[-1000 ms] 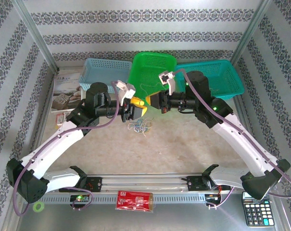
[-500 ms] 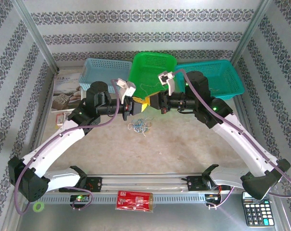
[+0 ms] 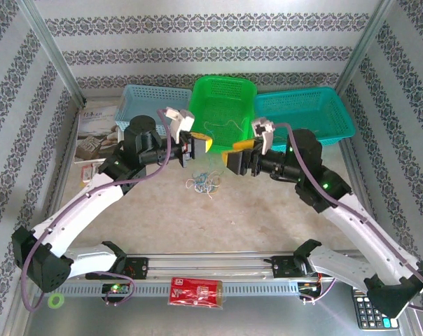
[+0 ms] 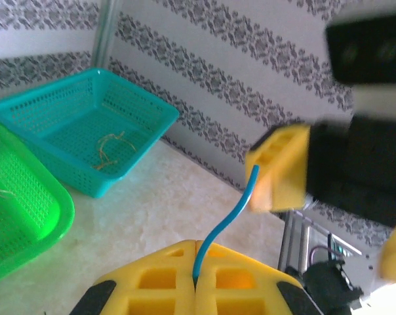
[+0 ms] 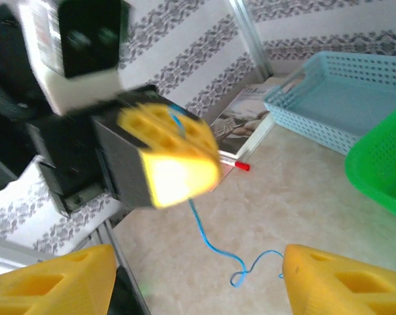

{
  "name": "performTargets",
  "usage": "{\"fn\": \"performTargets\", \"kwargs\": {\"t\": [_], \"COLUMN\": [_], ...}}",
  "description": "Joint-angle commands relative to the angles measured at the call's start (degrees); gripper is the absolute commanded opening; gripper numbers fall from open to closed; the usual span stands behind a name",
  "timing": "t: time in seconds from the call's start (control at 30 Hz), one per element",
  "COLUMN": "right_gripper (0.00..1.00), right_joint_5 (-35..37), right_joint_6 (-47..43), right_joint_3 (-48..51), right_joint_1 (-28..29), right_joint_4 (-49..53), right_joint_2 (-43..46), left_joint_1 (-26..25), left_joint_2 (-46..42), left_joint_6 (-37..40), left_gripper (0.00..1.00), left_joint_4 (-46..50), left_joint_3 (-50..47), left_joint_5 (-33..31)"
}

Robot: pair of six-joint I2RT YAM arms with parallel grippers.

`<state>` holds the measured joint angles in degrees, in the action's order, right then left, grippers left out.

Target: Untangle the cables

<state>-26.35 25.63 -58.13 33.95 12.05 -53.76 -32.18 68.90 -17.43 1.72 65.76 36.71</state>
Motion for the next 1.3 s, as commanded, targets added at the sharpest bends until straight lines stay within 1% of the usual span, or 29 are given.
{"fn": "performTargets", "kwargs": {"t": [0.0,0.07,0.13,0.23,0.3,0.5,0.77,0.9,1.1,1.27], "right_gripper": [0.71,0.72,0.72,0.72,0.72,0.72,0.64,0.61,0.57,0.56], "right_joint_5": [5.8,7.9,11.4,16.0,18.7,24.4,32.5,36.9,41.2,43.6], "right_joint_6": [3.3,3.4,1.8,-1.2,-1.9,-1.6,-0.9,0.3,3.6,6.0], "right_joint_3": [6.7,9.3,10.1,9.4,8.8,10.2,15.8,19.5,23.7,25.6], "right_joint_1": [0.8,3.0,6.6,11.1,12.4,12.7,12.8,12.8,12.8,12.9], "right_joint_4": [-13.2,-18.4,-21.8,-24.7,-26.0,-33.9,-47.3,-53.5,-61.1,-64.4], "right_joint_2": [0.5,-0.4,-2.1,-4.8,-6.4,-11.2,-20.2,-25.8,-33.5,-37.9], "left_joint_1": [-0.5,-0.4,-0.4,-0.4,-0.4,-0.4,-0.4,-0.5,-0.4,-0.4], "left_joint_2": [-1.8,-1.3,-0.8,0.0,0.4,1.1,2.1,3.0,5.0,6.4], "left_joint_6": [-3.7,-4.2,-4.9,-5.5,-5.9,-7.8,-12.8,-15.1,-17.4,-17.3], "left_gripper": [0.00,0.00,0.00,0.00,0.00,0.00,0.00,0.00,0.00,0.00], "left_joint_4": [-1.9,-1.6,-1.5,-1.0,-0.9,-1.6,-4.9,-6.8,-6.9,-5.6], "left_joint_3": [4.5,6.3,8.0,10.4,11.7,14.8,19.7,23.0,29.9,35.7], "left_joint_5": [-3.0,-2.7,-2.4,-2.0,-1.7,-1.6,-2.8,-4.6,-6.9,-9.7]}}
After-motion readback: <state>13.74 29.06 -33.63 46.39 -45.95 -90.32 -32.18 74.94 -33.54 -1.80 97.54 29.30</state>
